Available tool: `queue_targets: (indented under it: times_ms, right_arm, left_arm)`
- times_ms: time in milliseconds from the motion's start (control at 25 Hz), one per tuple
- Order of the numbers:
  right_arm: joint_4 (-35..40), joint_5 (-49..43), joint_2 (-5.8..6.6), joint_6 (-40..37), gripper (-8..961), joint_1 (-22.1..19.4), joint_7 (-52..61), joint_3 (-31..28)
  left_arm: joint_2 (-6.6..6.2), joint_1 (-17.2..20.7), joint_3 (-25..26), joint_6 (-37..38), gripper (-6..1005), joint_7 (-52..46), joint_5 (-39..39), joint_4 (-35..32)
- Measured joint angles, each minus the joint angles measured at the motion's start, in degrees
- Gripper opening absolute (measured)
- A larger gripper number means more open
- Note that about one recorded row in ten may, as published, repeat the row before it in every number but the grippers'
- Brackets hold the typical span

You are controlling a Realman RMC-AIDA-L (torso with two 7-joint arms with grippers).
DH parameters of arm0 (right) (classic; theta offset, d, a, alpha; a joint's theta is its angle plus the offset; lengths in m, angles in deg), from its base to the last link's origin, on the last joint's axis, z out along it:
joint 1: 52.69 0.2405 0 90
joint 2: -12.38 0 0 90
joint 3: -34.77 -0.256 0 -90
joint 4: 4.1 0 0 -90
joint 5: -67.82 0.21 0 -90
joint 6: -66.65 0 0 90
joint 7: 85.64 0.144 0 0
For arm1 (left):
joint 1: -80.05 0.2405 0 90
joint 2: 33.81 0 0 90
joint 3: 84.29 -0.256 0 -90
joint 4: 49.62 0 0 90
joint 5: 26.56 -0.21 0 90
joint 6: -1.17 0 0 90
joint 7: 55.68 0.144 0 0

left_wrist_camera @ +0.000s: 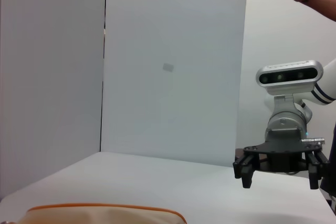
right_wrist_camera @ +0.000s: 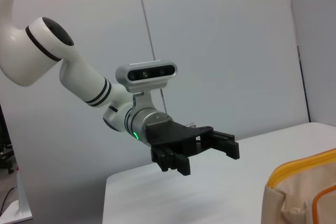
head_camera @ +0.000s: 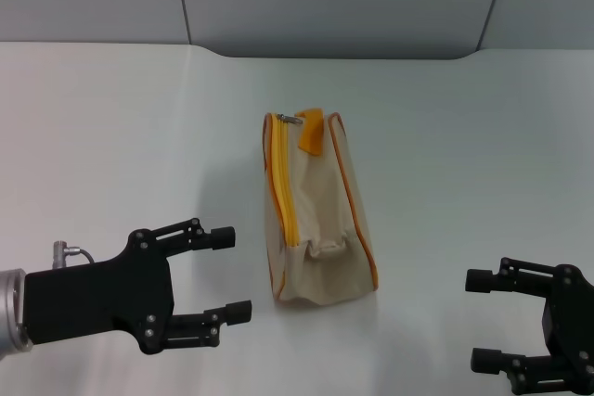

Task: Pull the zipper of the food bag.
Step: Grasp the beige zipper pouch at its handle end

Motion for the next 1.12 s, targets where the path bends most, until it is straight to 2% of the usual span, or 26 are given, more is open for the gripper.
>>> queue_targets:
  times_ms: [400, 560, 640, 680, 800, 840, 880, 1000, 1040, 1080, 1120]
  right_arm:
    - [-0.1, -0.1, -0.54, 0.6, 823, 0.2, 0.0, 0.2]
    - [-0.3, -0.1, -0.73, 0.6, 823, 0.4, -0.1, 0.5]
    - [-0.4, -0.1, -1.21, 0.6, 823, 0.7, -0.1, 1.3]
    - [-0.4, -0.1, -1.21, 0.6, 823, 0.7, -0.1, 1.3]
    - [-0.4, -0.1, -1.92, 0.6, 822, 0.8, -0.1, 2.3]
    - [-0.4, -0.2, -2.52, 0.9, 822, 0.9, -0.1, 2.7]
    - [-0.4, -0.2, -2.52, 0.9, 822, 0.9, -0.1, 2.7]
    - [-0.6, -0.2, -3.11, 1.9, 822, 0.8, -0.1, 3.3]
    - [-1.0, -0.2, -3.44, 3.0, 822, 0.9, -0.1, 4.2]
    - [-1.0, -0.2, -3.44, 3.0, 822, 0.9, -0.1, 4.2]
    - [-1.4, -0.2, -3.67, 3.7, 822, 1.0, 0.2, 4.8]
  left_arm:
    - [-0.03, -0.1, 0.0, -0.2, 806, 1.1, 0.9, 0.0]
    - [-0.26, 0.4, 0.4, -2.2, 801, 4.6, 6.4, -0.1]
    - [-0.2, 0.4, 0.4, -8.2, 798, 4.7, 15.9, -0.2]
    - [-0.2, 0.4, 0.4, -8.2, 797, 4.7, 15.9, -0.2]
    - [0.91, -0.9, 0.1, -17.5, 793, 5.9, 26.0, 0.4]
    - [1.67, -2.8, 0.0, -25.4, 792, 9.4, 31.4, 2.7]
    - [1.67, -2.8, 0.0, -25.4, 791, 9.4, 31.4, 2.7]
    - [1.62, -6.0, 0.0, -36.2, 787, 16.0, 35.6, 8.3]
    - [1.66, -8.1, -0.1, -42.6, 786, 20.4, 36.6, 10.7]
    - [1.66, -8.1, -0.1, -42.6, 785, 20.4, 36.6, 10.7]
    - [1.75, -9.7, -0.1, -46.9, 784, 23.4, 36.7, 12.5]
